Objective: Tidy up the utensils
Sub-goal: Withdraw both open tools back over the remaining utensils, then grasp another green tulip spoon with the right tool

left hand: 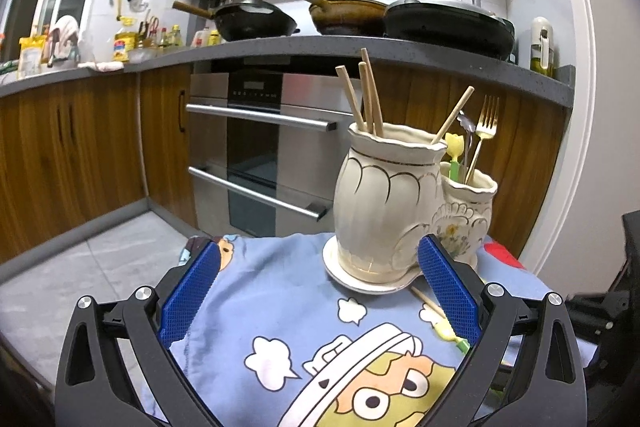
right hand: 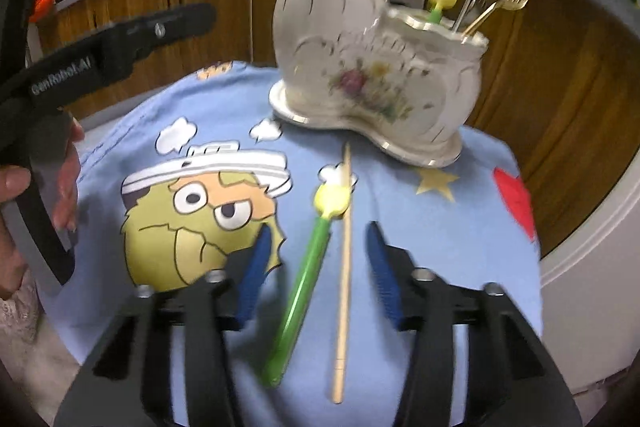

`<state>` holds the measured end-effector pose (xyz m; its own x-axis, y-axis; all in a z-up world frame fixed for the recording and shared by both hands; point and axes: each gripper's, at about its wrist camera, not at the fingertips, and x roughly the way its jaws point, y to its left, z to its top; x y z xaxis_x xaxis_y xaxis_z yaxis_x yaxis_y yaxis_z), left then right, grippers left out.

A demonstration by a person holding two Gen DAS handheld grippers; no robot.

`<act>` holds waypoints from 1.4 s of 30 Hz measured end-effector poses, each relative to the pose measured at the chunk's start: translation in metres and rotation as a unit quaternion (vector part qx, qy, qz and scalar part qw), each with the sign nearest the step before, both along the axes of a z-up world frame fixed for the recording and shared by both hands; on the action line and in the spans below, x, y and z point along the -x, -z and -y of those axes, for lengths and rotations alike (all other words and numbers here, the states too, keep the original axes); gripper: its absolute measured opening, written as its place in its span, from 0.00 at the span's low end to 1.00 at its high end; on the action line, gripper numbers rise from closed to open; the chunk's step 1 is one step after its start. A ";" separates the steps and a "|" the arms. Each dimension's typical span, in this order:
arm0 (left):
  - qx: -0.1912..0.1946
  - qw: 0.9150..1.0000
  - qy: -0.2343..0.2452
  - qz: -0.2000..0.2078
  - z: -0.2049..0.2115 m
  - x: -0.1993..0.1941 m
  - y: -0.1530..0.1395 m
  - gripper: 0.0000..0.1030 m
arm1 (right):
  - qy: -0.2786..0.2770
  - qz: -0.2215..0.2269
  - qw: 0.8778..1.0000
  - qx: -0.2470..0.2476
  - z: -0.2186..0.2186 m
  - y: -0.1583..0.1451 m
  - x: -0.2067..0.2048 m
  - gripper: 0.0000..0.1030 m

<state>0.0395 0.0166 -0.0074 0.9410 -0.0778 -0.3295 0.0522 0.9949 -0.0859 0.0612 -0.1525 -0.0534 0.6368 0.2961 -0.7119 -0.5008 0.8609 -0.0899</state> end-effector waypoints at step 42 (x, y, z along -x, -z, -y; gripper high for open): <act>-0.041 0.992 0.042 -0.108 0.073 -0.006 0.018 0.94 | 0.069 0.048 0.992 -0.094 0.081 -0.027 -0.032 0.09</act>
